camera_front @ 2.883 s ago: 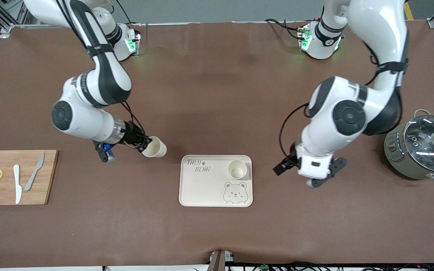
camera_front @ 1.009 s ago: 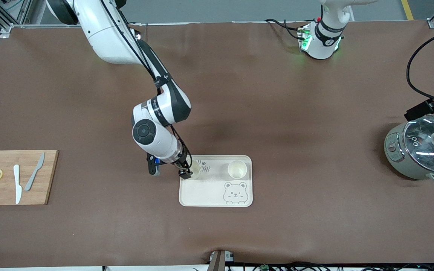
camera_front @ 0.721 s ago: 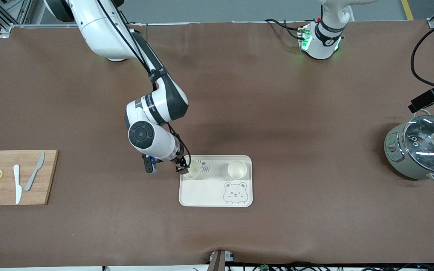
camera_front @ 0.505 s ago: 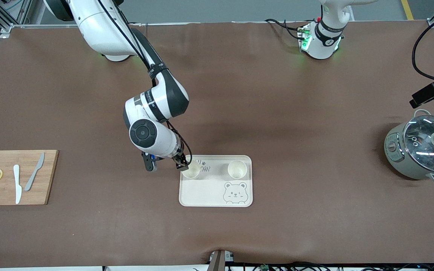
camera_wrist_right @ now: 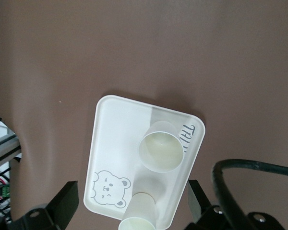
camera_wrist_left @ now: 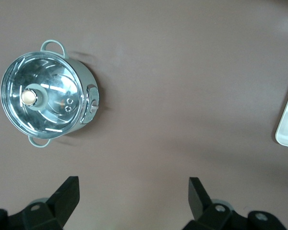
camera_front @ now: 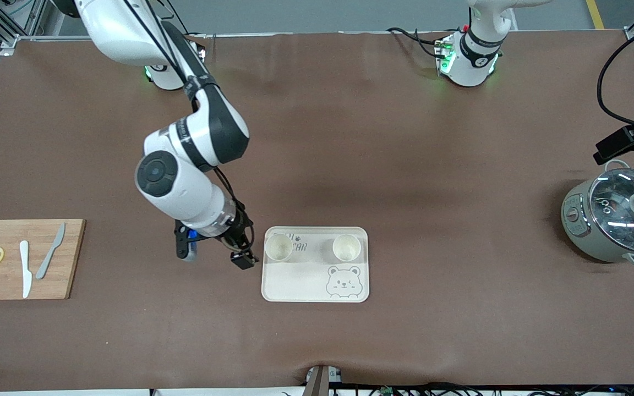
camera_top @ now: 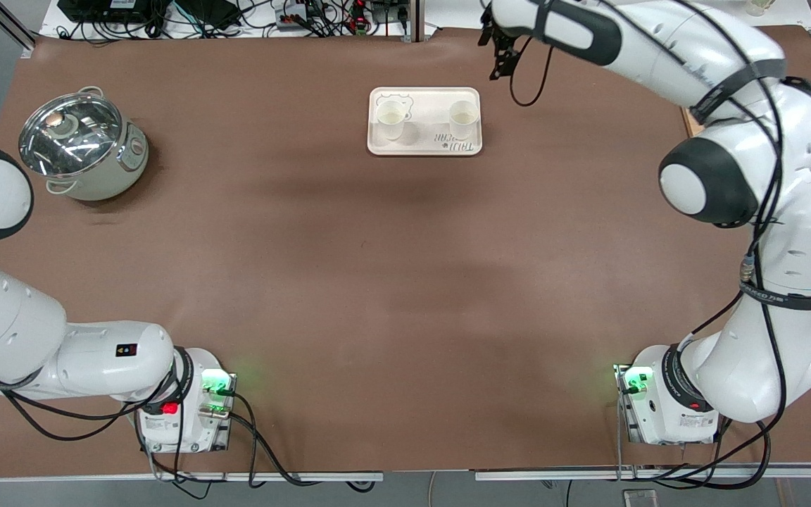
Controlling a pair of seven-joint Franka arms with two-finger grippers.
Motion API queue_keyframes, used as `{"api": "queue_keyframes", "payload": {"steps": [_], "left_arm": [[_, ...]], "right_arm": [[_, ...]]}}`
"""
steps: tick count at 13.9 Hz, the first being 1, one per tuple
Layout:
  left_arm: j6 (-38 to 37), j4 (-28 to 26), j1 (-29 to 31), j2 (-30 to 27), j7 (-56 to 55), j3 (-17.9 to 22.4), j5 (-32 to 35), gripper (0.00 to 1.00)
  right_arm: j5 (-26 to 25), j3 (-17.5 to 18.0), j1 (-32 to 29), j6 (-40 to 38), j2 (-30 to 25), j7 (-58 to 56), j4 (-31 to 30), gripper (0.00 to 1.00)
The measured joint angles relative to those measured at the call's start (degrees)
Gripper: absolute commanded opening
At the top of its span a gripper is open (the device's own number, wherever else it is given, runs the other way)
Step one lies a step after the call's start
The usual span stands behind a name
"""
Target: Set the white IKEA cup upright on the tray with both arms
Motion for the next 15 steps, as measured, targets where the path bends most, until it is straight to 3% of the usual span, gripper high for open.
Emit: {"api": "queue_keyframes", "payload": {"steps": [5,9,13,15], "left_arm": [[0.09,-1.64,1.28,-1.2,3.95,0.06,0.0,1.0],[3.35,-7.99,-0.09,-4.59,4.17,1.13,0.0,1.0],[3.65,-11.99,-3.21,-8.4,5.05,4.61,0.0,1.0],[3.51,-12.07,-3.22,-8.98,5.18,4.67,-0.01,1.0]], "right_arm": [[-0.01,9.08,-12.5,0.03,-8.94,-0.22,-8.58,1.0],[-0.57,21.88,-25.61,-0.34,-15.89,-1.94,-14.78,1.0],[-10.18,28.91,-29.6,-1.67,-17.62,-3.96,-16.57,1.0],[-11.67,29.6,-30.81,-7.44,-19.02,-13.16,-16.28,1.0]]}}
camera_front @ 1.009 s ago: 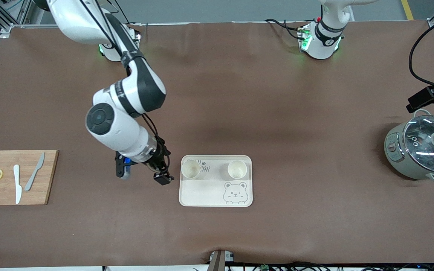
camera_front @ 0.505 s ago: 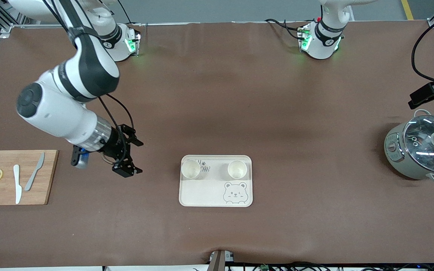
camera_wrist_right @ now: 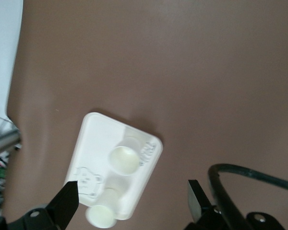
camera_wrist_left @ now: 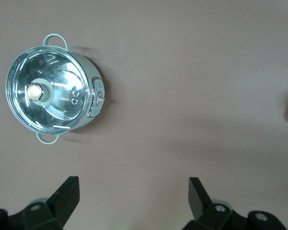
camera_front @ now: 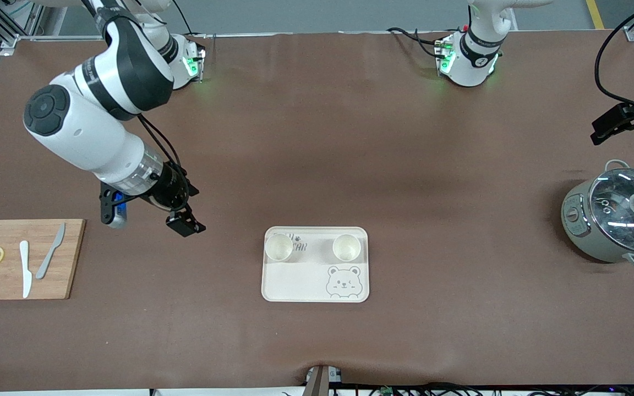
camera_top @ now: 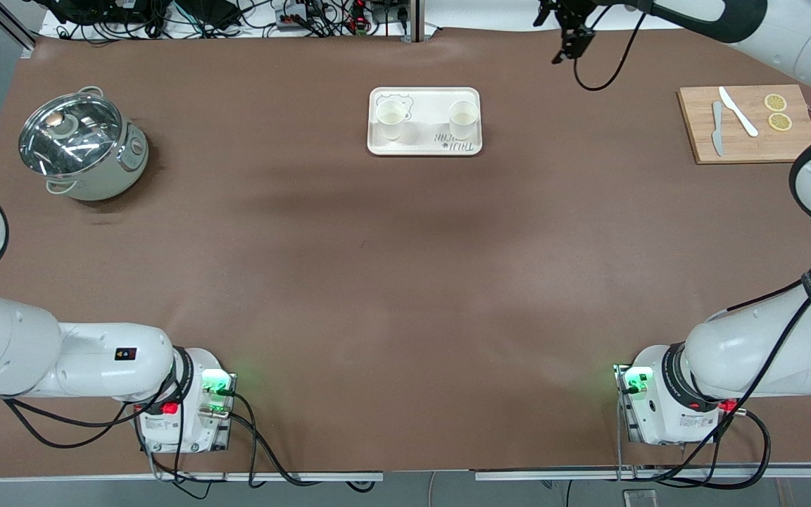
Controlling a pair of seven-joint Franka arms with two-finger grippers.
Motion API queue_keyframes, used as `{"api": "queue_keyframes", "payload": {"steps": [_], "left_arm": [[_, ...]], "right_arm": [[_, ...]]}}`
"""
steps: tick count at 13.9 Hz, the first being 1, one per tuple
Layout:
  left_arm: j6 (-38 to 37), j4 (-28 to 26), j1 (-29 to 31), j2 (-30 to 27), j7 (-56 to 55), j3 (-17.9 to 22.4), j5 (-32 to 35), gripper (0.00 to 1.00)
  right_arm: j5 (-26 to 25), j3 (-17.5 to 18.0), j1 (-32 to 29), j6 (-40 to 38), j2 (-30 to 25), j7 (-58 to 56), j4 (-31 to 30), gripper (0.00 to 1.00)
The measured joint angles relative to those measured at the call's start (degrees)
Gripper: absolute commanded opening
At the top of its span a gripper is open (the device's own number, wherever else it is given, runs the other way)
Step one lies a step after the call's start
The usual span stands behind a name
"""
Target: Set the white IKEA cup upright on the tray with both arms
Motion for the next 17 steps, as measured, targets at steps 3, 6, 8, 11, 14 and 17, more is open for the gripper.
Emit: {"api": "queue_keyframes", "payload": {"steps": [3,6,8,11,14,17], "left_arm": [[0.0,0.0,-0.27,-0.14,0.0,-0.09,-0.01,1.0],[-0.02,-0.08,-0.47,0.12,0.0,-0.17,-0.01,1.0],[-0.02,-0.1,-0.52,0.47,0.0,-0.2,-0.01,1.0],[-0.02,-0.12,-0.5,0.73,0.0,-0.19,-0.01,1.0],[-0.02,-0.12,-0.51,0.76,0.0,-0.18,-0.12,1.0],[0.02,-0.15,-0.51,0.81,0.0,-0.19,-0.14,1.0]], "right_arm": [[-0.26,-3.5,-1.46,-13.56,-3.55,-18.38,2.41,1.0],[-0.24,-10.15,-1.82,-22.9,-7.38,-37.33,4.03,1.0],[-0.25,-14.84,-1.84,-26.48,-9.81,-51.44,4.15,1.0],[-0.23,-24.41,-1.63,-30.05,-12.58,-72.91,4.14,1.0],[-0.17,-31.03,-1.61,-31.95,-14.59,-90.44,4.08,1.0],[-0.12,-32.28,-1.06,-32.13,-15.2,-96.02,3.84,1.0]]}}
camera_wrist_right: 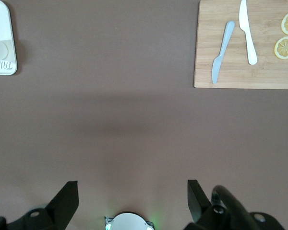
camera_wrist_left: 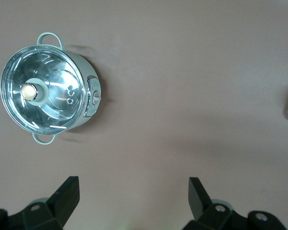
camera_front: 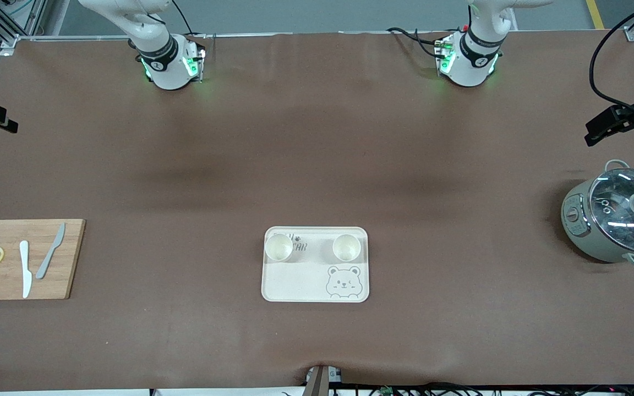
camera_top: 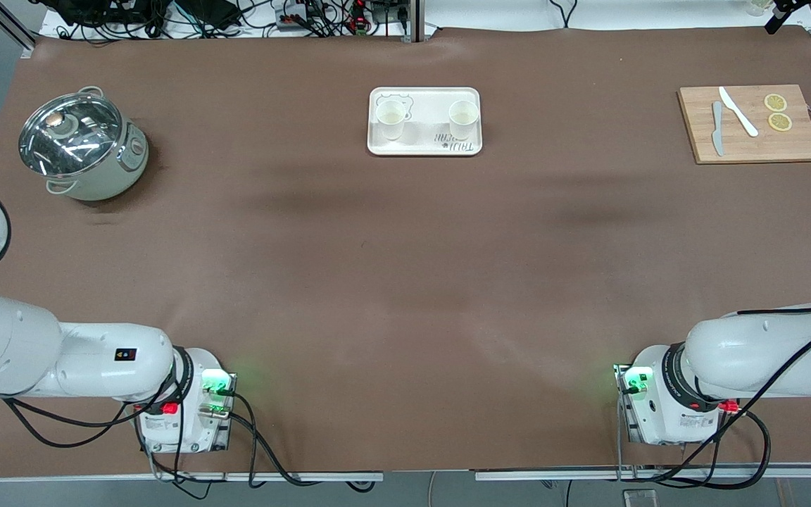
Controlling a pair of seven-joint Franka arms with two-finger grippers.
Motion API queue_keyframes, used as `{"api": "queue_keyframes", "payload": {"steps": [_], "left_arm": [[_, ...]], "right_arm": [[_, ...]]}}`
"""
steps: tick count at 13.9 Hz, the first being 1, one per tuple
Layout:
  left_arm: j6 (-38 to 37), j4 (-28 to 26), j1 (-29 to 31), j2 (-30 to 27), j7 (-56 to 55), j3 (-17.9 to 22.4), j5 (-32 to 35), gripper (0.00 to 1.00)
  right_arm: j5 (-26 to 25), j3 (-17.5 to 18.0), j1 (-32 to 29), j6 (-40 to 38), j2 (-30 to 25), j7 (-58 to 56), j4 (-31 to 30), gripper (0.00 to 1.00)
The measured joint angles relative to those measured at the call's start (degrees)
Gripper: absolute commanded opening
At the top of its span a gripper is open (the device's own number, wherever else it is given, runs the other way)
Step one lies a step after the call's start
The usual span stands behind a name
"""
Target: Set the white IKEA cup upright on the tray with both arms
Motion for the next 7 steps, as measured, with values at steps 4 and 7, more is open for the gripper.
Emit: {"api": "queue_keyframes", "payload": {"steps": [4,7], "left_arm": [[1.65,-0.57,-0.01,0.56,0.0,-0.01,-1.58,1.0],[2.18,-0.82,-0.01,1.21,0.0,-0.02,-1.68,1.0]], "right_arm": [[-0.46,0.75,3.84,0.01,-0.18,2.41,-0.01,1.0],[-0.66,0.9,4.22,0.1,-0.27,3.1,0.04,1.0]]}}
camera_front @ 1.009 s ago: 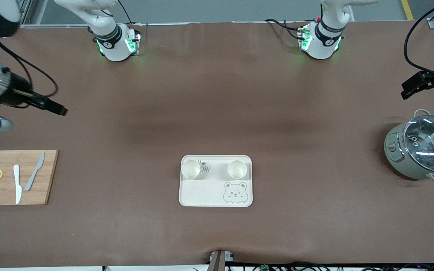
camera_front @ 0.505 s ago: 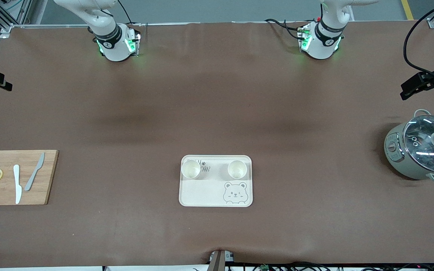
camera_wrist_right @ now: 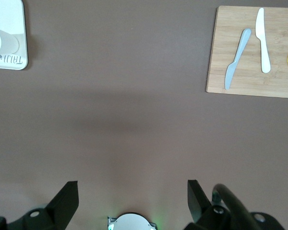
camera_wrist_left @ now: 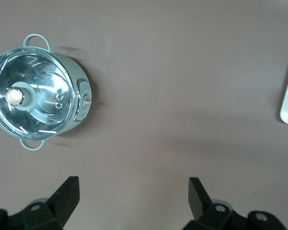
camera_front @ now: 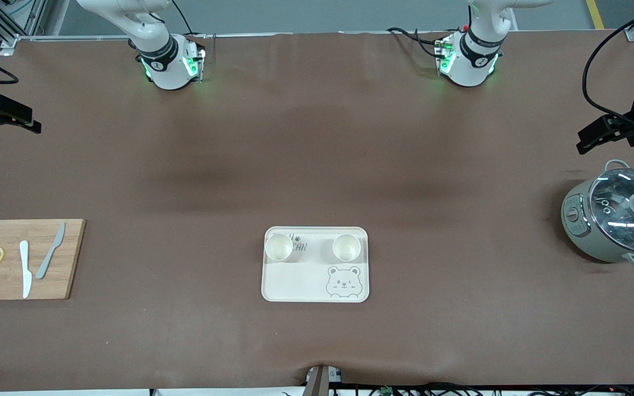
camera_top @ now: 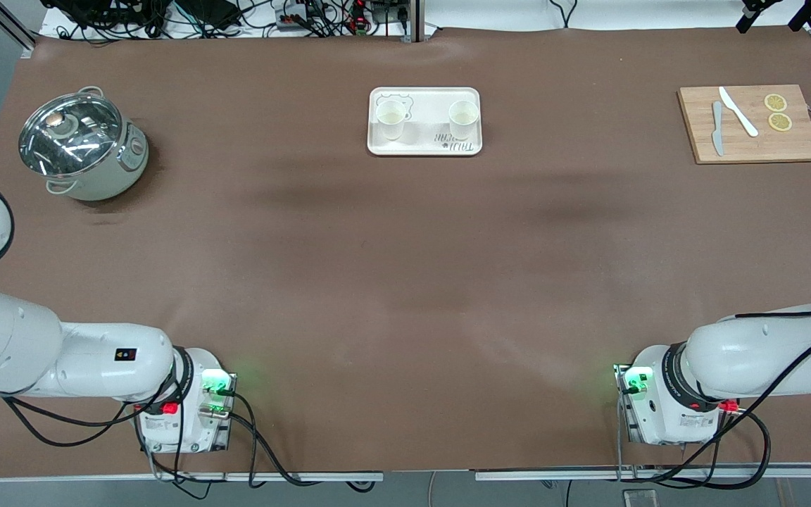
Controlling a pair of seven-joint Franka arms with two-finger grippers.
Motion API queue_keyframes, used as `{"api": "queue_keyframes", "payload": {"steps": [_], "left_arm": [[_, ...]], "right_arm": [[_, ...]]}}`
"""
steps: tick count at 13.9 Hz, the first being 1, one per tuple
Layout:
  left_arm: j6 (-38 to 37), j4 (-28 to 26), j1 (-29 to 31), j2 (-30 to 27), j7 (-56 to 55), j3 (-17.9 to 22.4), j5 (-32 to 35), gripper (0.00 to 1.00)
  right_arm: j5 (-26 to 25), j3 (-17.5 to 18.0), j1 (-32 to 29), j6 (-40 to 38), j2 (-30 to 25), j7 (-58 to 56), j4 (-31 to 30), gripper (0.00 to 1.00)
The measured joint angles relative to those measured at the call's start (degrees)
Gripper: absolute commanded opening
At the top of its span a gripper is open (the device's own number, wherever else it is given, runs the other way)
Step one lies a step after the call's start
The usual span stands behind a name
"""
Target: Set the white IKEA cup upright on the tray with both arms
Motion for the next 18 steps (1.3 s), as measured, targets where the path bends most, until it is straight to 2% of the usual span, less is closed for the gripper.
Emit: {"api": "queue_keyframes", "payload": {"steps": [5,18], "left_arm": [[0.0,-0.07,0.02,0.05,0.0,0.03,0.0,1.0],[0.0,-0.01,0.1,-0.47,0.48,0.09,0.0,1.0]], "right_arm": [[0.0,3.12,0.05,0.01,-0.31,0.8,0.21,1.0],[-0.44,3.1,-0.02,-0.03,-0.62,0.88,1.04,1.0]]}}
